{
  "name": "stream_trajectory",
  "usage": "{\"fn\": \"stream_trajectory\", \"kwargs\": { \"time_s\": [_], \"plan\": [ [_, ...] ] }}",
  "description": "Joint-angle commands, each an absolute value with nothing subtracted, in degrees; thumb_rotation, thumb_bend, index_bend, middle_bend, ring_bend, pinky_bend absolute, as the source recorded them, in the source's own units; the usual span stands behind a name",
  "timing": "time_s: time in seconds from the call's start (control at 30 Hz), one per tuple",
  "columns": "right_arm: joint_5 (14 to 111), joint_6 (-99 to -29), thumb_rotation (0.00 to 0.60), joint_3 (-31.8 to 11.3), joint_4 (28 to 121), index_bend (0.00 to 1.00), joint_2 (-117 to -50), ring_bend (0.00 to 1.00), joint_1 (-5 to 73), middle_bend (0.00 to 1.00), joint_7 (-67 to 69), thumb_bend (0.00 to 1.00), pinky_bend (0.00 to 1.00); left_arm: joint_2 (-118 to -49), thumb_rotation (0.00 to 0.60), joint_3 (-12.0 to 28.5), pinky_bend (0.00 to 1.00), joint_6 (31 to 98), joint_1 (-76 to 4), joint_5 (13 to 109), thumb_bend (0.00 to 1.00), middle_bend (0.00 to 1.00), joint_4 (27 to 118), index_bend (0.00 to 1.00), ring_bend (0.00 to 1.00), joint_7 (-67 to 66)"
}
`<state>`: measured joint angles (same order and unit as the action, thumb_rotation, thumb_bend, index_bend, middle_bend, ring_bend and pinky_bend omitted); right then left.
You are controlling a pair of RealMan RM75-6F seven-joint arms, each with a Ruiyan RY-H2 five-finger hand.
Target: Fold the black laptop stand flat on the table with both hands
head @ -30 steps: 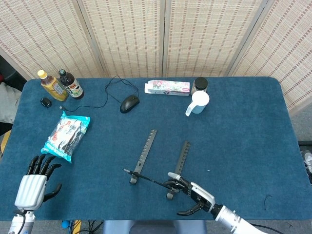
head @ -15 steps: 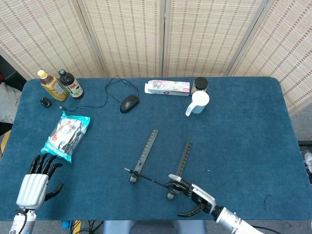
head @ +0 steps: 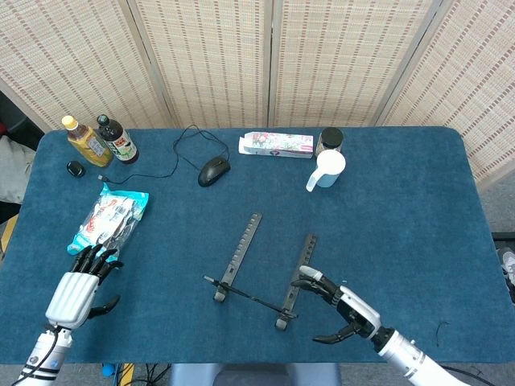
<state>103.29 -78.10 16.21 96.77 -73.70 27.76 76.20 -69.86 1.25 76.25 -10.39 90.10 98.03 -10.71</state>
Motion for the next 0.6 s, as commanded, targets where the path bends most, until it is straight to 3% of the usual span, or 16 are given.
{"fn": "stream_trajectory", "kwargs": {
  "time_s": [0.03,0.33,0.6],
  "plan": [
    [103.48,-80.5,0.6,14.67,99.34,0.0,-69.89,0.01,27.9,0.2,74.94,0.0,0.08,-68.11,0.6,1.86,0.02,70.06,-14.72,89.48,0.22,0.14,97.2,0.26,0.03,-4.36],
    [101.9,-82.21,0.6,11.57,105.35,0.0,-62.41,0.01,28.51,0.2,73.31,0.0,0.08,-67.44,0.6,2.31,0.02,55.02,-26.03,90.83,0.22,0.14,93.44,0.24,0.03,16.76],
    [101.72,-81.64,0.6,11.18,106.6,0.0,-61.71,0.01,27.61,0.2,73.11,0.0,0.08,-72.05,0.6,2.41,0.03,49.82,-32.79,92.65,0.22,0.2,88.98,0.26,0.09,30.83]
  ]
}}
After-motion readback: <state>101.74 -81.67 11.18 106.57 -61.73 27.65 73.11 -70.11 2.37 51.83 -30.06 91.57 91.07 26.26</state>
